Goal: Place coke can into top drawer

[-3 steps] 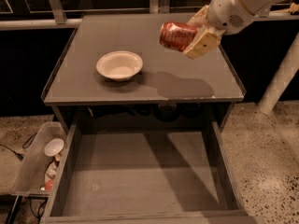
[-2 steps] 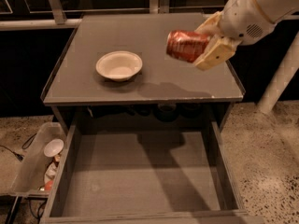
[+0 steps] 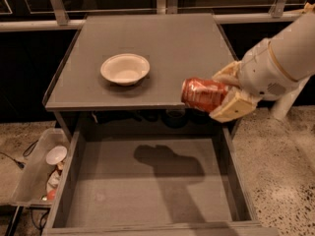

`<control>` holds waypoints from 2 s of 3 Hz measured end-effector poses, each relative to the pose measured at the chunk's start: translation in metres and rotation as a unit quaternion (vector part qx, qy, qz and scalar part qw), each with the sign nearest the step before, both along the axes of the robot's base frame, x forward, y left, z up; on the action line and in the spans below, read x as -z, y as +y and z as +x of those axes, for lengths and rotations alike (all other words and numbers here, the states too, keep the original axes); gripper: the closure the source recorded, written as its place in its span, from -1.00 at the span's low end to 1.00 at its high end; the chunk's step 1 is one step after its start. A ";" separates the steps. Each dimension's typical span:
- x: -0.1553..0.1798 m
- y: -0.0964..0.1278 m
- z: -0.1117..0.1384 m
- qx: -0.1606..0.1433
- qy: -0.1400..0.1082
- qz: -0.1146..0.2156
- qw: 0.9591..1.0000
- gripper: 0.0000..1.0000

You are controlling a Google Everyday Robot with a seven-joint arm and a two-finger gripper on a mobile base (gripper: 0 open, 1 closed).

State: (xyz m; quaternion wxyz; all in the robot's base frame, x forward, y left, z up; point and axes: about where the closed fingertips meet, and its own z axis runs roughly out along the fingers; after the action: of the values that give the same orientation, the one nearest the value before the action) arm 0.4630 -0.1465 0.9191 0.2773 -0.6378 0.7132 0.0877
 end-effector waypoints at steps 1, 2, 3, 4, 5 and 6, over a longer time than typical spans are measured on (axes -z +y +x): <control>0.015 0.001 -0.006 -0.002 0.015 -0.004 1.000 1.00; 0.014 0.001 -0.006 -0.002 0.014 -0.004 1.000 1.00; 0.022 0.015 -0.009 -0.019 0.017 -0.003 1.000 1.00; 0.043 0.032 -0.008 -0.036 0.017 0.017 0.999 1.00; 0.065 0.041 -0.012 -0.041 0.007 0.044 0.998 1.00; 0.093 0.043 -0.015 -0.038 -0.002 0.081 0.996 1.00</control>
Offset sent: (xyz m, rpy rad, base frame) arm -0.0076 0.0001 -0.0178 -0.0092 0.0365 0.0030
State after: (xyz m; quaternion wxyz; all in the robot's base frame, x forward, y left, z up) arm 0.4477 -0.1038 0.8258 0.3259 -0.6397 0.6787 0.1546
